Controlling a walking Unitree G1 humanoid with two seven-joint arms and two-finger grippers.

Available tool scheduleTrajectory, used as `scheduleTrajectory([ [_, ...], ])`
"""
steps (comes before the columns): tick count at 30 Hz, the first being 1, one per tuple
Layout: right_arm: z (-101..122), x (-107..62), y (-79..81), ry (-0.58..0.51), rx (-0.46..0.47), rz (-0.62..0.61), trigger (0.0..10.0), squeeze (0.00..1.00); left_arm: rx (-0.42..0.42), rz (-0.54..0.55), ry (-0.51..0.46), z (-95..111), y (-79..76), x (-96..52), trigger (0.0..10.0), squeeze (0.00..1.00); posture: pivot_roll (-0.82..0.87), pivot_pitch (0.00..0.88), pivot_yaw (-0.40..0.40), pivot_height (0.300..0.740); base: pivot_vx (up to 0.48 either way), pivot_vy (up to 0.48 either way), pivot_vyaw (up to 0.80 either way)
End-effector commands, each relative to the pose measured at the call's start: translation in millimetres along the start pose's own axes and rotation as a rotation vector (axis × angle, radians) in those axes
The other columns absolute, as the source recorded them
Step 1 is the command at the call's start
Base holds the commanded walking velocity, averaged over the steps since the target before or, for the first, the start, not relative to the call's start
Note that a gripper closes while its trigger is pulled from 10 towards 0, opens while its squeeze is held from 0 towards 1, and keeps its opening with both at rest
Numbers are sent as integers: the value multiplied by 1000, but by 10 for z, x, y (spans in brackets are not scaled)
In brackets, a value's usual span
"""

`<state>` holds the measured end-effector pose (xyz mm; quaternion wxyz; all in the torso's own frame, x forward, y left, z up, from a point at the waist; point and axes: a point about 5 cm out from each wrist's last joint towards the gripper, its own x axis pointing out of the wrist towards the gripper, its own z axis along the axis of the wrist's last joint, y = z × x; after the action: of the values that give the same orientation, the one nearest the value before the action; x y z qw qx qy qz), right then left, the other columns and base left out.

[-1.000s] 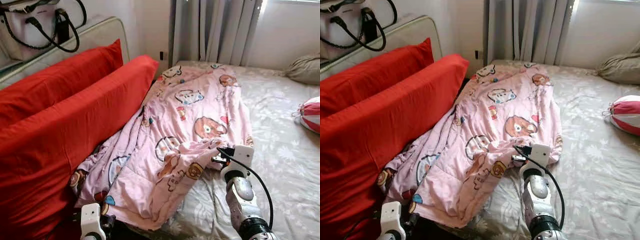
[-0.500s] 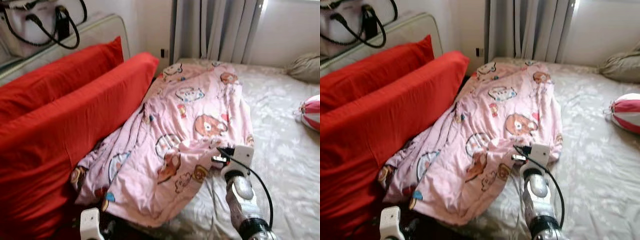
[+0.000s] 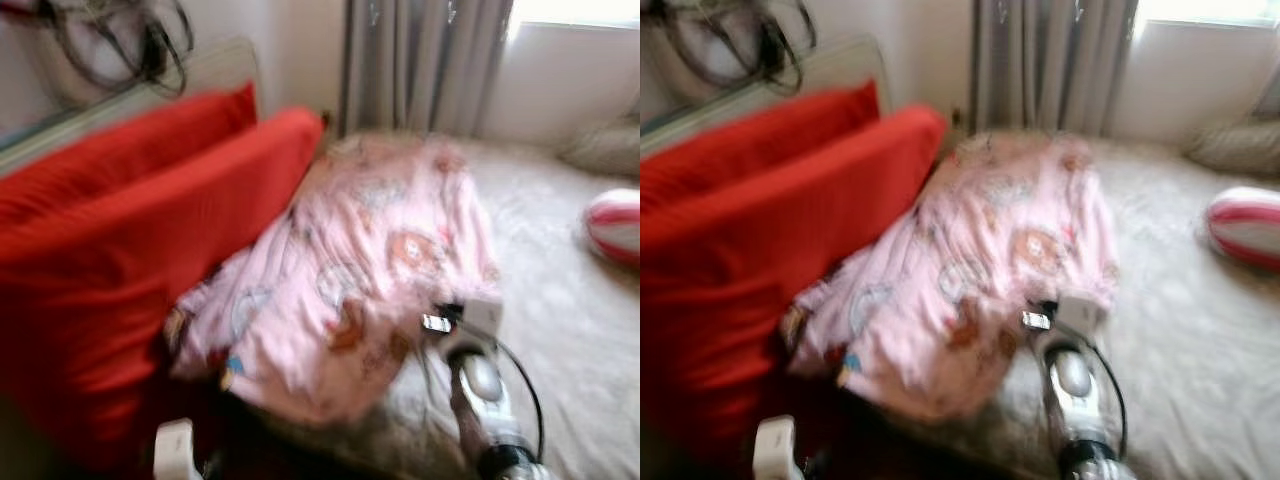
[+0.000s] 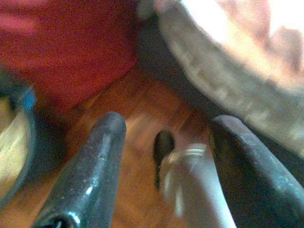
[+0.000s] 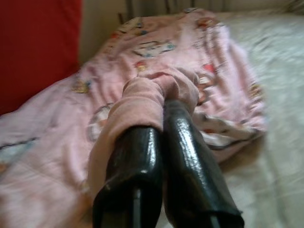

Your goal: Clean up the room

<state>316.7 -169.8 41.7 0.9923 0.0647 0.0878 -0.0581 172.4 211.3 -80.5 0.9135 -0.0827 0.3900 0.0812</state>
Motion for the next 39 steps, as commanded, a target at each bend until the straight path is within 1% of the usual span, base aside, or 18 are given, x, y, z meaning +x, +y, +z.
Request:
scheduleTrajectory([
  [1, 31, 5, -86, -16, -16, -59, 10000, 0, 16, 4, 6, 25, 29, 7, 10000, 0, 75, 0, 22, 740, -311, 0, 0],
  [4, 39, 5, -133, -20, -16, -90, 10000, 0, 16, 4, 7, 24, 28, 7, 10000, 0, 76, 0, 22, 740, -314, 0, 0],
  [12, 144, -17, -343, -98, -22, -246, 10000, 0, 17, 4, 8, 24, 35, 6, 10000, 0, 76, 0, 24, 740, -315, 0, 0],
  [16, 143, -32, -380, -104, -31, -271, 10000, 0, 21, 4, 10, 22, 44, 4, 10000, 0, 73, 0, 25, 740, -310, 0, 0],
  [19, 118, -43, -389, -95, -40, -275, 10000, 0, 19, 9, 8, 22, 61, 1, 10000, 0, 73, 0, 25, 740, 0, 0, 0],
  [22, 54, -81, -448, -67, -53, -322, 10000, 0, 21, 8, 12, 14, 70, -3, 10000, 0, 73, 0, 24, 740, 0, 0, 0],
  [24, 20, -86, -451, -45, -43, -319, 10000, 0, 22, 8, 13, 11, 74, -5, 10000, 0, 73, 0, 24, 740, 0, 0, 0],
  [25, -24, -93, -449, -15, -49, -309, 10000, 0, 23, 9, 15, 3, 88, -10, 10000, 0, 71, 0, 23, 740, 0, 0, 0],
  [27, -44, -98, -449, -2, -56, -307, 10000, 0, 23, 9, 16, -2, 96, -14, 10000, 0, 71, 0, 23, 740, 0, 0, 0],
  [29, -107, -122, -458, 34, -84, -307, 10000, 0, 24, 12, 21, -17, 127, -25, 10000, 0, 72, 0, 22, 740, 0, 0, 0],
  [33, -186, -152, -520, 94, -98, -354, 10000, 0, 33, 8, 26, -31, 146, -34, 10000, 0, 70, 0, 22, 740, 0, 0, 0],
  [34, -186, -152, -520, 94, -98, -354, 10000, 0, 33, 8, 26, -31, 146, -34, 10000, 0, 70, 0, 22, 740, 0, 0, 0],
  [35, -209, -159, -543, 116, -107, -369, 10000, 0, 35, 7, 28, -35, 149, -36, 10000, 0, 70, 0, 22, 740, 0, 0, 0],
  [37, -310, -189, -585, 201, -135, -382, 10000, 0, 37, 6, 31, -47, 158, -42, 10000, 0, 69, 0, 20, 740, 0, 0, 0],
  [38, -310, -189, -585, 201, -135, -382, 10000, 0, 37, 6, 31, -47, 158, -42, 10000, 0, 69, 0, 20, 740, 0, 0, 0],
  [39, -349, -206, -598, 226, -136, -385, 10000, 0, 38, 6, 31, -51, 161, -44, 10000, 0, 69, 0, 20, 740, 0, 0, 0],
])
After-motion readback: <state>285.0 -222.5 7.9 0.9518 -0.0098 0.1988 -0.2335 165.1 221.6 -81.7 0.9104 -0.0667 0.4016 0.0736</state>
